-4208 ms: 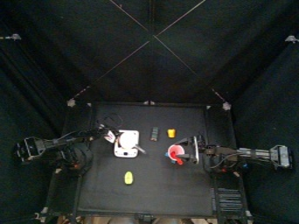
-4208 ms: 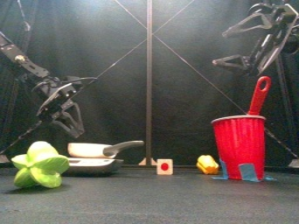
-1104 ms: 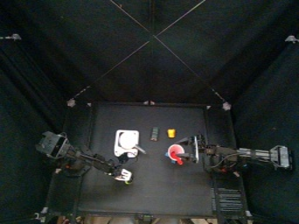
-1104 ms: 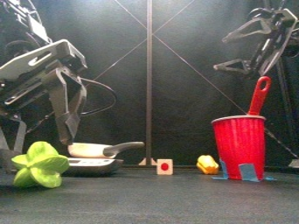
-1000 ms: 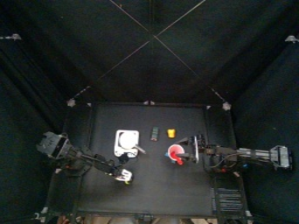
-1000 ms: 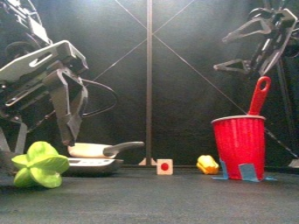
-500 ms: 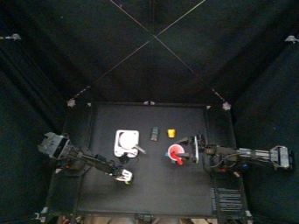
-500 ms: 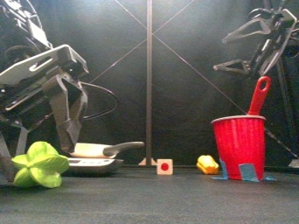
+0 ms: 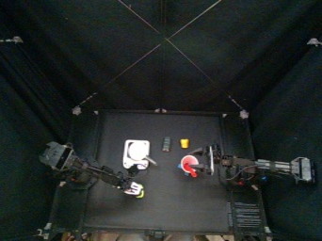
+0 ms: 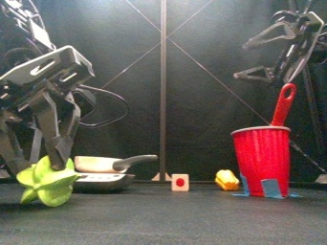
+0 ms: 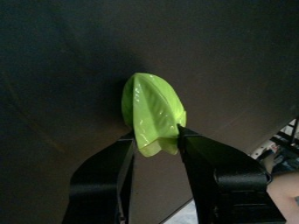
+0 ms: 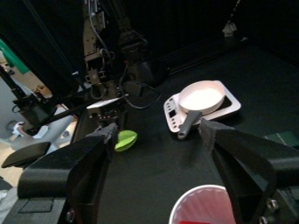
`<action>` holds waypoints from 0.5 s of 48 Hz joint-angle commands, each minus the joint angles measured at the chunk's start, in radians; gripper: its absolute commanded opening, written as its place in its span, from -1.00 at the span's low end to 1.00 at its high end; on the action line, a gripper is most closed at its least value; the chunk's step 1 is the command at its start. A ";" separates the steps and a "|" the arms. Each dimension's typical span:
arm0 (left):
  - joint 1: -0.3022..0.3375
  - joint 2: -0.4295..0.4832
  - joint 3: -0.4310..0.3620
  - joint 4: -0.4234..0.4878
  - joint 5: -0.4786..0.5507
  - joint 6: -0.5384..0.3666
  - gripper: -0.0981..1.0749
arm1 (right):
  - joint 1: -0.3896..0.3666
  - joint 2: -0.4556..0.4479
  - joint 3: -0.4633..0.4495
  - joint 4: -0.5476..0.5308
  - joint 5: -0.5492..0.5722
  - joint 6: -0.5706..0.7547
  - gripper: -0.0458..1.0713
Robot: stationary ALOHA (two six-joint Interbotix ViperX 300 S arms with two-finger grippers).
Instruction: Grab starfruit
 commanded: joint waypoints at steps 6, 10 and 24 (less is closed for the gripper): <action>0.014 -0.080 -0.009 0.071 0.044 -0.002 0.27 | -0.006 0.005 -0.011 0.008 -0.005 0.002 0.94; 0.014 -0.097 -0.009 0.086 0.080 -0.002 0.27 | -0.006 0.005 -0.011 0.009 -0.005 0.002 0.94; 0.017 -0.094 -0.011 0.095 0.097 -0.002 0.27 | -0.008 0.005 -0.011 0.009 -0.005 0.003 0.94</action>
